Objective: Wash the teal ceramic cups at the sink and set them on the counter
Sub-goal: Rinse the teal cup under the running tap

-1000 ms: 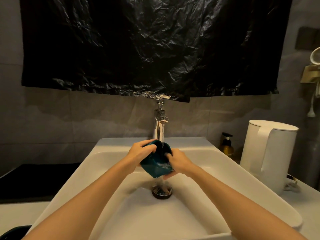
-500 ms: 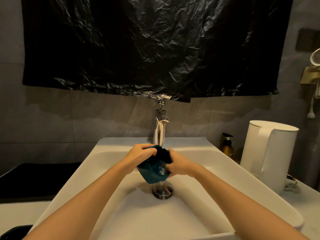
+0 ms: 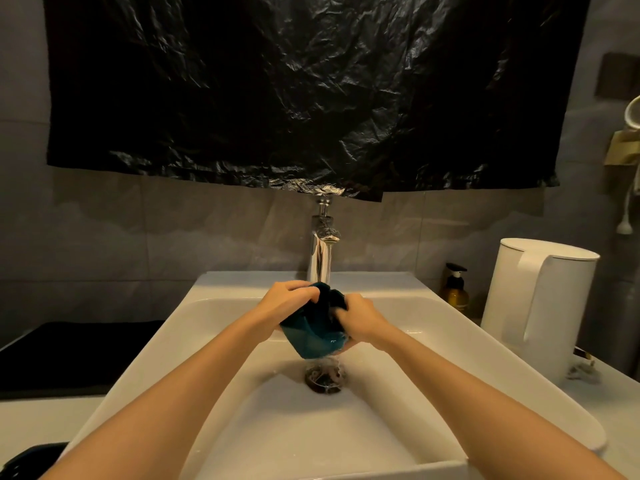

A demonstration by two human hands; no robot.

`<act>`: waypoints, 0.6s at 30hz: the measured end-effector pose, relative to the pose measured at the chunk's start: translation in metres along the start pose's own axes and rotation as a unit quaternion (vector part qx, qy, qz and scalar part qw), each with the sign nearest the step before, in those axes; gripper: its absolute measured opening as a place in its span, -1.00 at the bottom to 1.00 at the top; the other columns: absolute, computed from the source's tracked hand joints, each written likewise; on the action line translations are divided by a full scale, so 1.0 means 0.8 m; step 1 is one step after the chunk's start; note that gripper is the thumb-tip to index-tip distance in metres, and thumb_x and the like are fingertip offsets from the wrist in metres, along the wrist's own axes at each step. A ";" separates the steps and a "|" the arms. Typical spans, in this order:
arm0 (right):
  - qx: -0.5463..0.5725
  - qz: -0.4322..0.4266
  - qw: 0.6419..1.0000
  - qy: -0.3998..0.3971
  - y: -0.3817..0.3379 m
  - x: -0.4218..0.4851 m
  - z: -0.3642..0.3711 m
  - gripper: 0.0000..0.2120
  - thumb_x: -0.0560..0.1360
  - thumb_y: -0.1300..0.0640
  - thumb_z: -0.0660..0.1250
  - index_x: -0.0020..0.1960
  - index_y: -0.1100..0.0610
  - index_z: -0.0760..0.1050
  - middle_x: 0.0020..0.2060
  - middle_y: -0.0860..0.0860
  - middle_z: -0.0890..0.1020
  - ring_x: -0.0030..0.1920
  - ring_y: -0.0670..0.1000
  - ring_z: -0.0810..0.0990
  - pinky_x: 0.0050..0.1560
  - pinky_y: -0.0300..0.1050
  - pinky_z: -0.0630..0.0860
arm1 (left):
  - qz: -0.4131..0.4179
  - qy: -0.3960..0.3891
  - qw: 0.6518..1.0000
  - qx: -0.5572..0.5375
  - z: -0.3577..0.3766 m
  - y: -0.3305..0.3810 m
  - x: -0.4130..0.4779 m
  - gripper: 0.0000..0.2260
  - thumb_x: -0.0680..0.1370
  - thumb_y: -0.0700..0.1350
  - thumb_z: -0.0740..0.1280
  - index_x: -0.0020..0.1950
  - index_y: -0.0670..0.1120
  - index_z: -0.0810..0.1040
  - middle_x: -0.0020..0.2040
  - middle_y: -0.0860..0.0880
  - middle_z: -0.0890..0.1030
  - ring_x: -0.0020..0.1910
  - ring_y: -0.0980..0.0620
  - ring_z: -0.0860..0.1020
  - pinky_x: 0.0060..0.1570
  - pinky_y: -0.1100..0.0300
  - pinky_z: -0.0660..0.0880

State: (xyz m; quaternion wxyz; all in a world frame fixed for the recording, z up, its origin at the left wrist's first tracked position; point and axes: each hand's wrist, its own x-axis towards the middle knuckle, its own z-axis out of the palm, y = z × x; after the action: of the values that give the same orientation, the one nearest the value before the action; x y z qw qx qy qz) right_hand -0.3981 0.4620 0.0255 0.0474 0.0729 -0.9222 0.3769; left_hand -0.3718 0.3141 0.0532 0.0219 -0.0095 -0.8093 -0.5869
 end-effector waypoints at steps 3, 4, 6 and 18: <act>0.059 0.046 0.997 -0.008 -0.006 0.001 0.002 -0.78 0.58 0.23 0.13 0.17 0.22 0.46 0.05 0.20 0.60 -0.04 0.22 0.63 -0.04 0.09 0.63 | -0.002 -0.002 0.999 -0.047 -0.003 0.003 0.000 -0.76 0.46 -0.07 0.39 0.11 0.08 0.51 -0.02 -0.02 0.57 -0.05 0.01 0.55 -0.15 0.17 0.56; 0.114 0.071 0.991 -0.028 -0.008 -0.002 0.002 -0.80 0.59 0.22 0.15 0.17 0.18 0.45 0.05 0.18 0.61 -0.08 0.21 0.66 -0.08 0.09 0.64 | -0.004 -0.006 0.998 -0.068 -0.002 0.003 0.000 -0.71 0.45 -0.08 0.40 0.15 0.07 0.47 0.03 -0.05 0.56 0.01 -0.04 0.55 -0.09 0.11 0.58; 0.233 0.112 0.963 -0.078 -0.015 -0.010 0.001 -0.83 0.60 0.16 0.19 0.17 0.13 0.45 0.03 0.14 0.63 -0.15 0.18 0.69 -0.16 0.03 0.66 | 0.007 0.002 0.995 -0.102 0.003 0.001 0.000 -0.68 0.45 -0.14 0.39 0.16 0.06 0.44 0.09 -0.09 0.54 0.06 -0.09 0.55 -0.01 0.02 0.59; 0.045 0.010 0.999 -0.011 -0.008 -0.011 -0.008 -0.74 0.65 0.11 0.11 0.13 0.26 0.47 0.01 0.22 0.64 -0.13 0.21 0.68 -0.39 -0.19 0.60 | 0.018 0.011 0.999 -0.043 0.004 -0.003 -0.002 -0.80 0.49 -0.14 0.29 0.08 0.06 0.55 -0.03 -0.06 0.58 -0.03 -0.03 0.52 -0.13 0.15 0.53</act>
State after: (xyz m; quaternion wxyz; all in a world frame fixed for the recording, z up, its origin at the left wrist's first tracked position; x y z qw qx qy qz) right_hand -0.3880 0.4631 0.0332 0.0300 0.0701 -0.9054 0.4176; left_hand -0.3701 0.3161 0.0496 0.0408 -0.0188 -0.7830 -0.6204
